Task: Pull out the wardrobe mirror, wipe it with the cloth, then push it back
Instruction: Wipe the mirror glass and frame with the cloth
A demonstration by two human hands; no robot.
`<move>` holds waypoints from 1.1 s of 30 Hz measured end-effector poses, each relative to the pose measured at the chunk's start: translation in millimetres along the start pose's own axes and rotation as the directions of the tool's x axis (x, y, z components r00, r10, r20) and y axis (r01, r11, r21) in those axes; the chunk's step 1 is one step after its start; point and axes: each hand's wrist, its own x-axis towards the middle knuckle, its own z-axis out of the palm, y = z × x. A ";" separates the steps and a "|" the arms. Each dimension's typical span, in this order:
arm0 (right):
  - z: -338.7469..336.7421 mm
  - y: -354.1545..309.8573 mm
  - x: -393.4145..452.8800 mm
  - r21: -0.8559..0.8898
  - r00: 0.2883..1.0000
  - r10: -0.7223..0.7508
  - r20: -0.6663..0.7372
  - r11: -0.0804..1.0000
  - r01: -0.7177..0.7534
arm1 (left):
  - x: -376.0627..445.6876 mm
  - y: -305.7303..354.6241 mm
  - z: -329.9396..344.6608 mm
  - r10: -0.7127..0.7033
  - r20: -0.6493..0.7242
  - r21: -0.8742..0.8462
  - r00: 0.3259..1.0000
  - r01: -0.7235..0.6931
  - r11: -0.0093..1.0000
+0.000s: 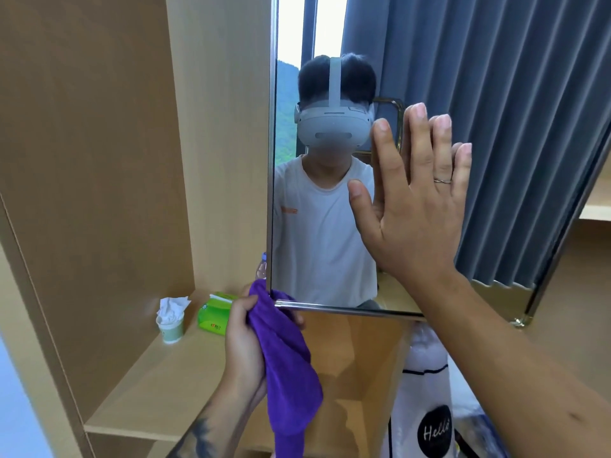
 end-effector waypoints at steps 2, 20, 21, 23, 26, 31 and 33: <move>-0.1 -0.2 0.9 -0.003 1.000 0.000 -0.004 1.000 0.000 | -4.3 -4.1 1.6 -0.057 -0.012 -0.077 0.998 0.056 0.995; -2.9 -1.9 2.1 0.013 1.000 0.008 0.018 1.000 -0.009 | 12.6 16.9 17.5 0.210 -0.067 0.009 0.975 -0.210 0.978; -2.7 -1.9 2.3 0.013 1.000 0.008 0.017 1.000 -0.008 | 10.0 12.9 15.4 0.187 -0.081 0.004 0.979 -0.187 0.982; -2.7 -1.8 2.4 0.015 1.000 0.012 0.012 1.000 -0.012 | 3.8 6.6 13.2 0.130 -0.093 -0.005 0.987 -0.131 0.991; -3.3 -2.9 2.2 0.013 1.000 0.012 0.013 1.000 -0.012 | -5.5 2.6 11.6 0.057 -0.089 -0.009 0.994 -0.058 0.998; -8.8 -3.8 3.1 0.033 0.999 0.025 0.041 0.999 -0.026 | -18.9 -2.6 0.7 -0.054 -0.082 -0.051 0.995 0.050 0.997; -12.2 -6.7 3.5 0.040 0.998 0.034 0.055 0.999 -0.036 | -28.2 -8.3 -5.0 -0.085 -0.075 -0.022 0.994 0.084 0.996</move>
